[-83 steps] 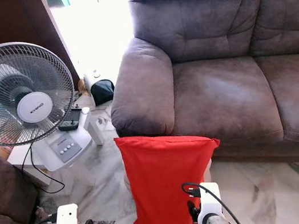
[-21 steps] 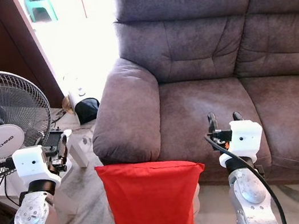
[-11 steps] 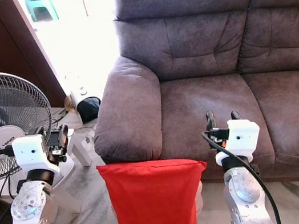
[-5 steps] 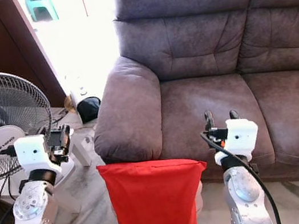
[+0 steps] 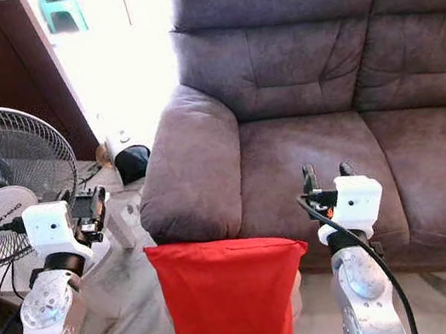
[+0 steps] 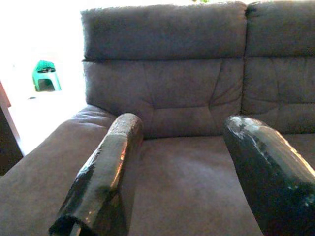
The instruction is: Move the pillow to the sofa from floor
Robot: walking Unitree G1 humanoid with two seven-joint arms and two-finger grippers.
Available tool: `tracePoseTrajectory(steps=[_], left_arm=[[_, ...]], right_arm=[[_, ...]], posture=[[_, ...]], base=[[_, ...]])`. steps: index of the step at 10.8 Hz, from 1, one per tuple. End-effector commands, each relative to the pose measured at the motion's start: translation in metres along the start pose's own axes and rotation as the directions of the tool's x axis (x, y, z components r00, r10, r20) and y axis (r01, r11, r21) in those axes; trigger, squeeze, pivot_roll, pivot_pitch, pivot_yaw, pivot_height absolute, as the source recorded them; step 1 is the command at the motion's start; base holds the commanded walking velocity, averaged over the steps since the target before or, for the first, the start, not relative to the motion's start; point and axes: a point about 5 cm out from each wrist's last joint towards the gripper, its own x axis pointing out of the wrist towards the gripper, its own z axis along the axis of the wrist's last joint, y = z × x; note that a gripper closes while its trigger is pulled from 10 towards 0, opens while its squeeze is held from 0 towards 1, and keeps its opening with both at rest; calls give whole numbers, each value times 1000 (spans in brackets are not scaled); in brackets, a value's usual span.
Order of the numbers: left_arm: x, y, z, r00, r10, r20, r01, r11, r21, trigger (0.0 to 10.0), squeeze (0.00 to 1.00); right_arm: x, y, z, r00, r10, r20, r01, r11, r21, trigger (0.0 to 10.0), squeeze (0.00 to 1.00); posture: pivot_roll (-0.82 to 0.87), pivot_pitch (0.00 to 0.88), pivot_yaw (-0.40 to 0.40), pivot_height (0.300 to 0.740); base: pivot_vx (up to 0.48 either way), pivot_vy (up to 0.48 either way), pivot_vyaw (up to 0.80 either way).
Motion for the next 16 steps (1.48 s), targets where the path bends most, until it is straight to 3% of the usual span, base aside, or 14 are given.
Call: tracePoseTrajectory(steps=[1,4,16], left_arm=[[-3,-1,-5,1000,-9,-21,9,1000,-10,10000,0],[-3,-3,-5,1000,-13,-21,13,1000,-12,10000,0],[-3,-2,-7,999,-8,-37,8,1000,-4,10000,0]], right_arm=[[-1,-1,-2,1000,3,-7,-3,1000,3,10000,0],[-1,-2,-1,1000,2,1,-2,1000,-1,10000,0],[0,-2,-4,1000,12,-21,-12,1000,-13,10000,0]], posture=[[94,11,-36,662],[90,8,-38,624],[93,42,-44,624]], base=[[0,0,0],[0,0,0],[0,0,0]])
